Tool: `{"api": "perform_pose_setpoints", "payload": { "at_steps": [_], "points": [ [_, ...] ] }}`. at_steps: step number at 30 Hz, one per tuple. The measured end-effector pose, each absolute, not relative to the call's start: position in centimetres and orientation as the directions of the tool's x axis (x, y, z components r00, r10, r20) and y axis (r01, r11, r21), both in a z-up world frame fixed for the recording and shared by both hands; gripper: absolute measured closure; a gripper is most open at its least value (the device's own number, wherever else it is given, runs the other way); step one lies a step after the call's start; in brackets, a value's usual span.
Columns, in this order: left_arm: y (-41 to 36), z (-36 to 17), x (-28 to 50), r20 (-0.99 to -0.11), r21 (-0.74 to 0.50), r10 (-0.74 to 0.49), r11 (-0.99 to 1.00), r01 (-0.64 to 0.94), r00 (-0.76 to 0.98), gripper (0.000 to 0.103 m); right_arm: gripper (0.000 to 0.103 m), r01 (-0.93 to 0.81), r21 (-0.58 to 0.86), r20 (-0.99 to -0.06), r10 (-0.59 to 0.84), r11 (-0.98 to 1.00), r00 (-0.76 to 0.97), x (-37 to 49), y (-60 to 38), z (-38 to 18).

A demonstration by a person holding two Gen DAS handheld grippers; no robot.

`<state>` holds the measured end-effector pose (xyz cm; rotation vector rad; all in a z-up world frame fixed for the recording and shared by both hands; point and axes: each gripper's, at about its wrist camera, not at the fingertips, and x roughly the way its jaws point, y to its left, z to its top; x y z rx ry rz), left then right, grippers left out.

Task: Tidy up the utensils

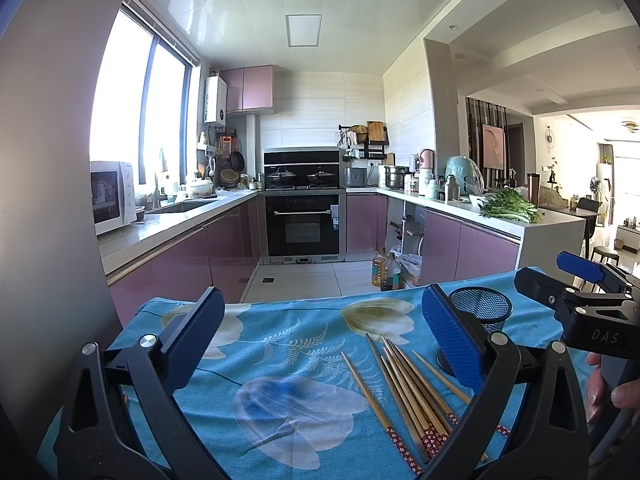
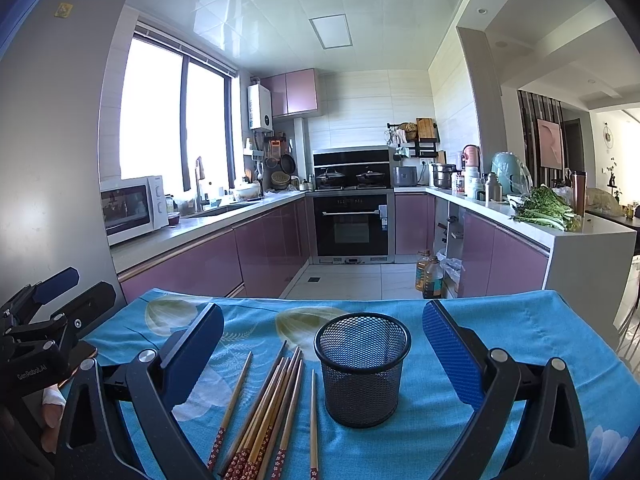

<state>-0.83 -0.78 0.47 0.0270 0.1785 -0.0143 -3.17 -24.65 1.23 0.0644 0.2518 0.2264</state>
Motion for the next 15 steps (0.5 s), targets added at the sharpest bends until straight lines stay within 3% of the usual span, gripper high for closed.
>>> {"api": "perform_pose_setpoints", "payload": {
  "at_steps": [15],
  "points": [
    [-1.08, 0.28, -0.71, -0.181, 0.028, -0.015, 0.999, 0.021, 0.983, 0.006, 0.007, -0.214, 0.094, -0.245, 0.231, 0.972, 0.942, -3.05, -24.70, 1.31]
  ]
}}
